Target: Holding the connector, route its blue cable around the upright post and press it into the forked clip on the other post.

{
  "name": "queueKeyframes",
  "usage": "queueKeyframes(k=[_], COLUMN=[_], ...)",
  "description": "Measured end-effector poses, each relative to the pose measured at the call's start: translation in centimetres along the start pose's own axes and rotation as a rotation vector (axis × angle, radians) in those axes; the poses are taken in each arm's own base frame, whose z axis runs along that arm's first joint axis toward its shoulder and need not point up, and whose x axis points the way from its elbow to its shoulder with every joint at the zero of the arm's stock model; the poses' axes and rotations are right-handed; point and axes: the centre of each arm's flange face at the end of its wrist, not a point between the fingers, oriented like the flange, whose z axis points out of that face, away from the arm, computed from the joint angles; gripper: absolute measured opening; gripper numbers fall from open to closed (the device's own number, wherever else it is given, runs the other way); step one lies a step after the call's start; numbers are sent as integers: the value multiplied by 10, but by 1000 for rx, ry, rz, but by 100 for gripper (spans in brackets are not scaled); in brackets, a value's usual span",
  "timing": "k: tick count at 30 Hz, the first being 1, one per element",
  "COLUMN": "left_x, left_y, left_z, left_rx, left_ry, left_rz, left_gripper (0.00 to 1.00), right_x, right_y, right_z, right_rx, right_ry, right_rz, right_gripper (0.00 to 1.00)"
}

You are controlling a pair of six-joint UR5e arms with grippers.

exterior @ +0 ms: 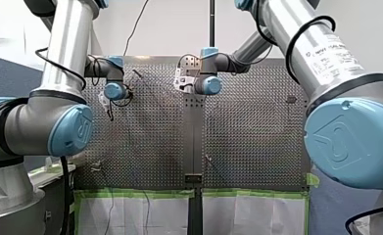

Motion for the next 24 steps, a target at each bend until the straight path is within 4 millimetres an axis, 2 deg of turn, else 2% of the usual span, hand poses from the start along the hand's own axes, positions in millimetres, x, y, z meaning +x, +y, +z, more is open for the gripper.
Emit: queueKeyframes(k=[1,2,3,5,6,7,8,9,11,24], left_x=[0,0,1,1,0,0,0,0,0,11], left_y=[0,0,0,2,2,3,3,4,4,6], left_z=[0,0,0,0,0,0,0,0,-1,-10], left_rx=[-2,-3,-5,-13,-17,-21,-24,-28,-35,-51], left_ry=[0,0,0,-2,-4,-6,-7,-7,-8,14], left_rz=[-1,-1,-2,-6,-9,-13,-15,-17,-19,-30], left_gripper=[33,42,42,60,60,73,82,82,98,100], right_x=[-5,-11,-19,-31,-39,-44,-50,-56,-63,-112], right_y=[-1,-1,-2,-3,-4,-5,-5,-6,-7,-8], right_z=[0,-1,-1,-2,-2,-3,-4,-5,-7,-29], right_rx=[-2,-5,-9,-15,-19,-21,-24,-27,-29,-38], right_ry=[-13,-27,-45,-71,-87,-97,-105,-115,-125,-172], right_rz=[-2,-5,-9,-15,-19,-22,-24,-27,-28,-22], right_gripper=[0,0,0,0,0,0,0,0,0,0])
